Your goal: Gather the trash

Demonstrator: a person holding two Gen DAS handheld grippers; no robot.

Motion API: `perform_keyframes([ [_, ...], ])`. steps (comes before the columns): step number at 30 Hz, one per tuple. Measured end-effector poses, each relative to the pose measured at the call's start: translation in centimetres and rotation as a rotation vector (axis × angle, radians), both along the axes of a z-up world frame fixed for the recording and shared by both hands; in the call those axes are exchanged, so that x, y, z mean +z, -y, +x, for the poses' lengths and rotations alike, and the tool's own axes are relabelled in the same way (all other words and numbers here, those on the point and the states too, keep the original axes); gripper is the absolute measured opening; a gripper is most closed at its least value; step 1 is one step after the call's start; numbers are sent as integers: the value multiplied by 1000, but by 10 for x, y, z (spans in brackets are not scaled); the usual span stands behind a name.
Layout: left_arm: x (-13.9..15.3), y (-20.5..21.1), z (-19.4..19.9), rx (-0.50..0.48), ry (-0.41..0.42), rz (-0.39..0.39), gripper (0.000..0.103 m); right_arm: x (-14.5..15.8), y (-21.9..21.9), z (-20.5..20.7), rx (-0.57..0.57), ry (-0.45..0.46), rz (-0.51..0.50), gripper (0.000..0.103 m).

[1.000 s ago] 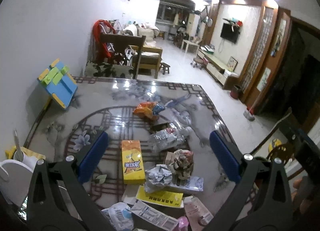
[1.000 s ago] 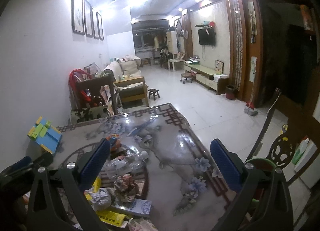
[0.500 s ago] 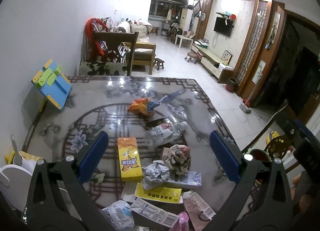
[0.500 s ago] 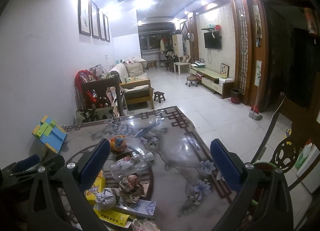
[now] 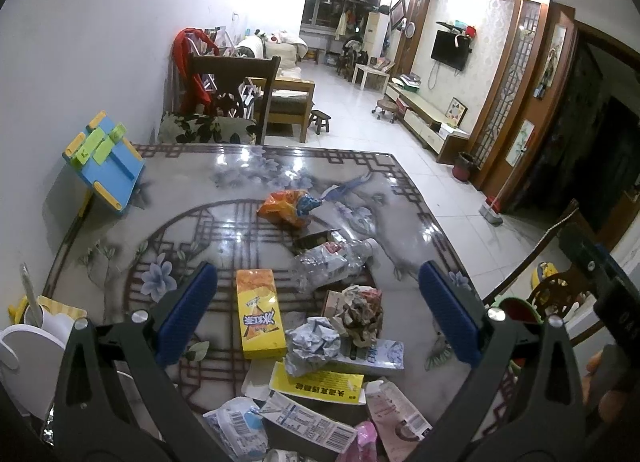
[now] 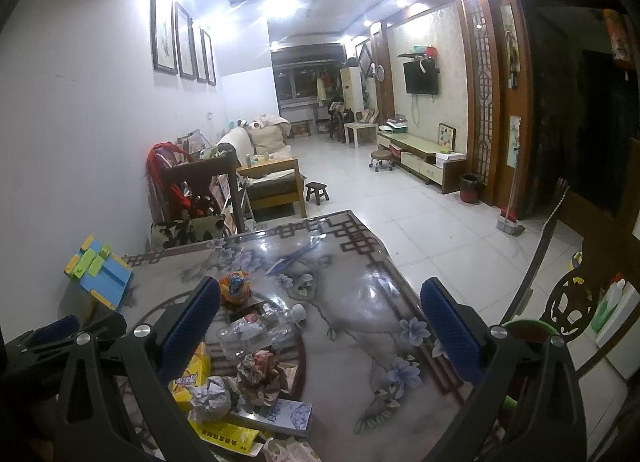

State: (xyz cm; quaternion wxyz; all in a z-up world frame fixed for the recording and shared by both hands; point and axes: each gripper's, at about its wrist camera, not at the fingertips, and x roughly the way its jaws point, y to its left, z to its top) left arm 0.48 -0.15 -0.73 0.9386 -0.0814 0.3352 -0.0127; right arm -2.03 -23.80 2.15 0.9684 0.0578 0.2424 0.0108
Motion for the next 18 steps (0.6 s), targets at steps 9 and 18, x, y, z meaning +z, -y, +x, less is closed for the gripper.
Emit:
perform_keyframes([
  [9, -13, -16, 9, 39, -42, 0, 99, -11, -4, 11, 14, -43, -7, 96],
  [18, -31, -46, 23, 131, -83, -6, 99, -47, -12, 45, 122, -177, 22, 96],
])
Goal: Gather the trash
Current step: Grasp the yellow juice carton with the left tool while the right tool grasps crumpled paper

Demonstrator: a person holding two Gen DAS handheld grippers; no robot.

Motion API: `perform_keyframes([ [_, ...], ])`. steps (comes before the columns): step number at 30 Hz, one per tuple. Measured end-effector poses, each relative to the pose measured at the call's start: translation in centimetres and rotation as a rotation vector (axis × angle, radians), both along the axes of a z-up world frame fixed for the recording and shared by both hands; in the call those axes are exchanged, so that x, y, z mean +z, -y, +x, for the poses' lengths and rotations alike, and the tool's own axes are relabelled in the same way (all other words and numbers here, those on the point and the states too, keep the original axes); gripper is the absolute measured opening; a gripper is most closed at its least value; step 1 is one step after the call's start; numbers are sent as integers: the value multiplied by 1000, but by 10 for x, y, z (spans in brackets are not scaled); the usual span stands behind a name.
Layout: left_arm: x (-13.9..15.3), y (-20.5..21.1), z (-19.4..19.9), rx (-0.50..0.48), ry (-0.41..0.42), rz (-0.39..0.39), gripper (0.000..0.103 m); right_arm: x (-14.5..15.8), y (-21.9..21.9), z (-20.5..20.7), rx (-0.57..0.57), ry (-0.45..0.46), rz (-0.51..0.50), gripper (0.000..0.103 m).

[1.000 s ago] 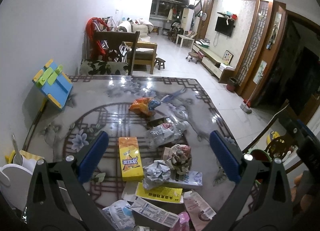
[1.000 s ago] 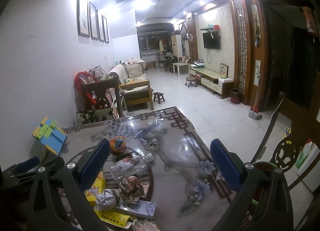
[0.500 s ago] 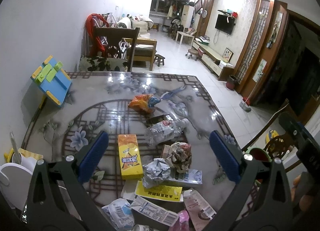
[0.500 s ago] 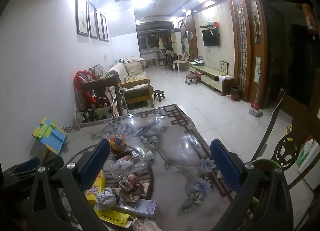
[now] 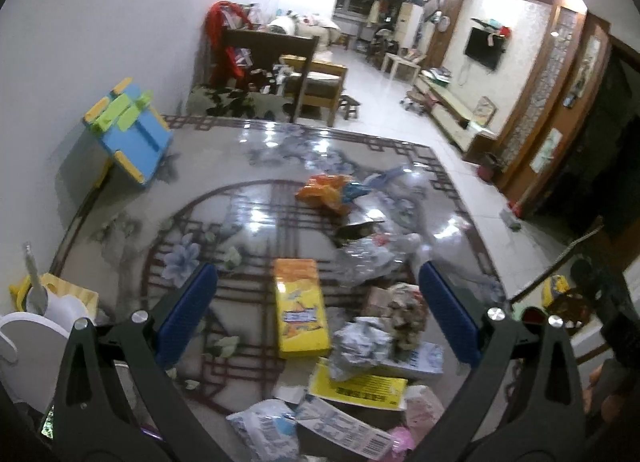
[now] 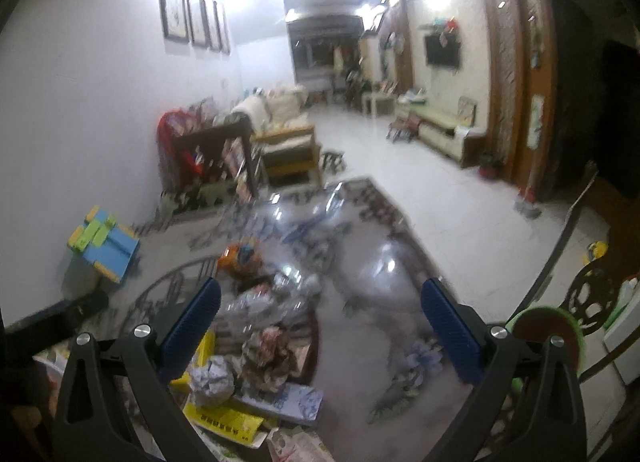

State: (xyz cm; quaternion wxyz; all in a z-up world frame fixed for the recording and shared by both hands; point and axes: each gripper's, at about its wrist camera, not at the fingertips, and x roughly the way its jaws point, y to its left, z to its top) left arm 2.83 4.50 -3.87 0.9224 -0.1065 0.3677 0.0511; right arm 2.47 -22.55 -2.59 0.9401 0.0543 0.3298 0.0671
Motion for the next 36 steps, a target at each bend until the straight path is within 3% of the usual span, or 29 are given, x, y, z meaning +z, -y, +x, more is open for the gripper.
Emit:
perform_keyframes([
  [5, -10, -15, 2, 79, 30, 45, 99, -62, -15, 46, 90, -241, 101, 83],
  [9, -14, -24, 6, 100, 75, 89, 99, -95, -31, 73, 118, -340, 138, 81],
  [11, -19, -26, 12, 87, 59, 109, 99, -105, -40, 83, 131, -356, 135, 82],
  [16, -46, -32, 36, 29, -64, 35, 99, -136, -60, 107, 185, -429, 104, 79],
  [18, -58, -31, 43, 29, -114, 11, 99, -146, -63, 110, 210, -457, 108, 64],
  [19, -66, -31, 47, 25, -141, -9, 99, -150, -63, 111, 220, -468, 120, 52],
  [25, -106, -27, 76, -26, -244, -70, 99, -144, -45, 113, 236, -438, 199, 35],
  [31, -154, -9, 112, -77, -359, -79, 97, -123, -24, 115, 191, -365, 161, 34],
  [34, -175, -6, 121, -73, -411, -85, 88, -121, -18, 116, 179, -357, 143, 34],
  [36, -184, -5, 122, -71, -429, -84, 73, -122, -17, 115, 178, -360, 148, 34],
])
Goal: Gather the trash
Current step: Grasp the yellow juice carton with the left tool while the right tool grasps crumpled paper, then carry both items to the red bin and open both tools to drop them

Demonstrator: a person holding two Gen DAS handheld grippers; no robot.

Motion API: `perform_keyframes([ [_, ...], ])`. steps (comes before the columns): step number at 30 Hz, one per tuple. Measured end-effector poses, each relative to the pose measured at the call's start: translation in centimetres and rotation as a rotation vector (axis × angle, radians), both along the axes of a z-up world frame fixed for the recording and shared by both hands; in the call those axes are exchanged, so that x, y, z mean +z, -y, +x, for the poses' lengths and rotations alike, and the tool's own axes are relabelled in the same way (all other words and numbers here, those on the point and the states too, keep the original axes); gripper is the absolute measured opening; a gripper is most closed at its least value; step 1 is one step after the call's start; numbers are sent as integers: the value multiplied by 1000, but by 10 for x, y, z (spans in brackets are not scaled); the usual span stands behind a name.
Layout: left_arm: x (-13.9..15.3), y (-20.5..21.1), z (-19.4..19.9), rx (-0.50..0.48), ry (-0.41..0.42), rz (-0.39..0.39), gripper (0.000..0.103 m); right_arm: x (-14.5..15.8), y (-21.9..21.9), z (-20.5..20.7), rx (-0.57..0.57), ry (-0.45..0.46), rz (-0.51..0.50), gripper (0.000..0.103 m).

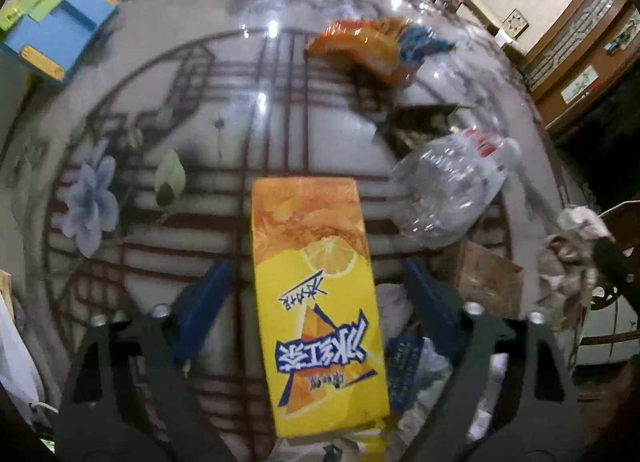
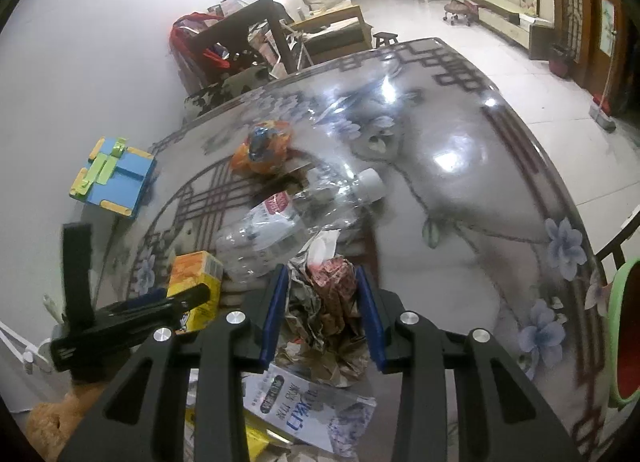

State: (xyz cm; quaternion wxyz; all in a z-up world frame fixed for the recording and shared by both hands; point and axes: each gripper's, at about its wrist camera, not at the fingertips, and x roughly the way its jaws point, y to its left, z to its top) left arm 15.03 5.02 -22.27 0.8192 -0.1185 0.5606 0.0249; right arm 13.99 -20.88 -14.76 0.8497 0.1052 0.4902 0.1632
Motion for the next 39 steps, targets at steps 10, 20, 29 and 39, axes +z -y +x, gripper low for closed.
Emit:
perform_keyframes([
  [10, 40, -13, -29, 12, 119, 37, 61, 16, -10, -17, 24, 30, 11, 34],
  [20, 123, 3, -83, -32, 305, 82, 61, 61, 0, -68, -13, 133, 22, 34],
  [29, 158, 67, -109, -178, 381, 39, 61, 77, 44, -120, -126, 167, 31, 34],
  [39, 162, 160, -110, -346, 394, -12, 61, 77, 122, -146, -261, 157, 16, 35],
])
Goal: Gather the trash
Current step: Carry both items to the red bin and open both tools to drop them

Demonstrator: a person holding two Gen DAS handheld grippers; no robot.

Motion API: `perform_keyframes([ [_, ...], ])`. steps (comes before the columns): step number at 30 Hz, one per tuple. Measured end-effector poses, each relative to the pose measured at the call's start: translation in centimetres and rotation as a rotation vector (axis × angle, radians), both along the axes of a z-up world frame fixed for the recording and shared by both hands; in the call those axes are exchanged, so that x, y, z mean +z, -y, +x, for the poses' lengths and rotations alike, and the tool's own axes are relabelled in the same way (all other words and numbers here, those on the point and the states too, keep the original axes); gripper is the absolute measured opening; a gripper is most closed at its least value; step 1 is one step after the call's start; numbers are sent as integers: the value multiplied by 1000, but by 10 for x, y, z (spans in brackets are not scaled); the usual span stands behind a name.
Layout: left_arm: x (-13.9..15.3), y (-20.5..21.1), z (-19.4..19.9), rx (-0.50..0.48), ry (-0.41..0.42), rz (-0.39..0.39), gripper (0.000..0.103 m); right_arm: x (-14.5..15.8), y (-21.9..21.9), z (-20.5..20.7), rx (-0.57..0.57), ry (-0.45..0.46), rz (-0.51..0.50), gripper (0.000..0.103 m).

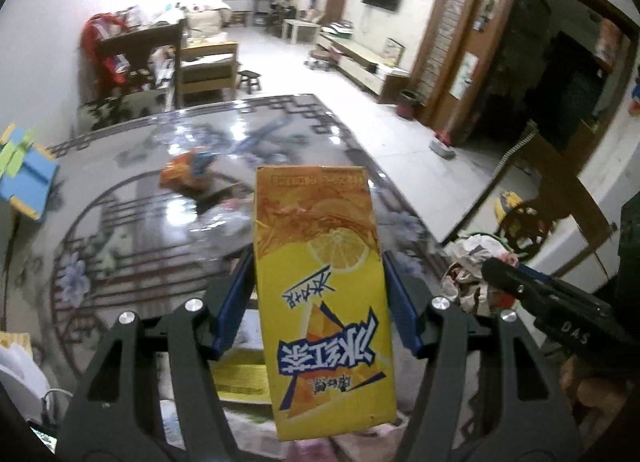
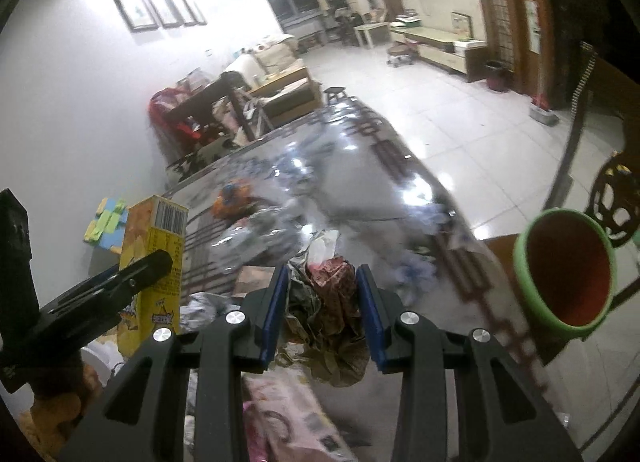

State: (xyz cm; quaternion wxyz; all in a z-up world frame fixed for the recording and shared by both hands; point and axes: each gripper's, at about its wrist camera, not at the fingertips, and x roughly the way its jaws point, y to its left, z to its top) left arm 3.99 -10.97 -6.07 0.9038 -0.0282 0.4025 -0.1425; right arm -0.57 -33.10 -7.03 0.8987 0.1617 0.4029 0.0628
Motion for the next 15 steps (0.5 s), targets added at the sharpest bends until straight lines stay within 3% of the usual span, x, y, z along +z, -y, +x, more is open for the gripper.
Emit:
perform_keyframes([
  [15, -17, 180, 25, -257, -54, -72, 61, -18, 186, -4, -234, -33, -22, 35],
])
